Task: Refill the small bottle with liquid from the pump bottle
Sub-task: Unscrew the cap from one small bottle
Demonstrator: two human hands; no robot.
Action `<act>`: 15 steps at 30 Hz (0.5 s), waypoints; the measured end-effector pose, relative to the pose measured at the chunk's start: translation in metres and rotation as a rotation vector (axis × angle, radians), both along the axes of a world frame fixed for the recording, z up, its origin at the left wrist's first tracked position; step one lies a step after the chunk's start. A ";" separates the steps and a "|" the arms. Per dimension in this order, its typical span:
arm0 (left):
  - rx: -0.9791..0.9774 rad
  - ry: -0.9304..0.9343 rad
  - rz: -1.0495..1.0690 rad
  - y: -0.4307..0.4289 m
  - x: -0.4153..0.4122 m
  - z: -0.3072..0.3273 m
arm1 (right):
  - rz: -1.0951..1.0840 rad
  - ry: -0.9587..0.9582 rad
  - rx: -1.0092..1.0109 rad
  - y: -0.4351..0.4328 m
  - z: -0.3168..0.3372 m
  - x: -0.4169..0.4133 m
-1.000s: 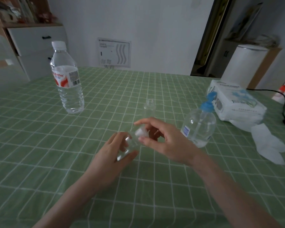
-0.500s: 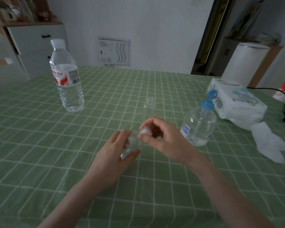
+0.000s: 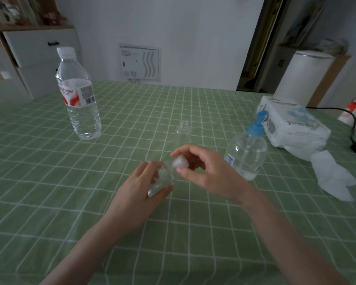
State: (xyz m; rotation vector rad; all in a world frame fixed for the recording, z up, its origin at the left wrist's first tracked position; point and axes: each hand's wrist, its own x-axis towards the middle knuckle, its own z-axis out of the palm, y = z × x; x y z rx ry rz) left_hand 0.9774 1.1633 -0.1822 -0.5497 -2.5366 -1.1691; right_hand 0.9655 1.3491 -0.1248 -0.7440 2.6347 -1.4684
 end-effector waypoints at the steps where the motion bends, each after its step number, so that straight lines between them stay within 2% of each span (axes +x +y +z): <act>1: 0.000 0.001 -0.003 0.000 0.000 0.000 | 0.008 -0.006 0.007 0.000 0.000 0.000; 5: 0.004 0.009 -0.012 -0.001 -0.002 0.000 | -0.034 0.052 0.063 -0.001 0.003 -0.001; 15: -0.016 -0.041 -0.095 -0.008 -0.009 0.019 | 0.021 0.073 0.004 0.003 0.009 0.000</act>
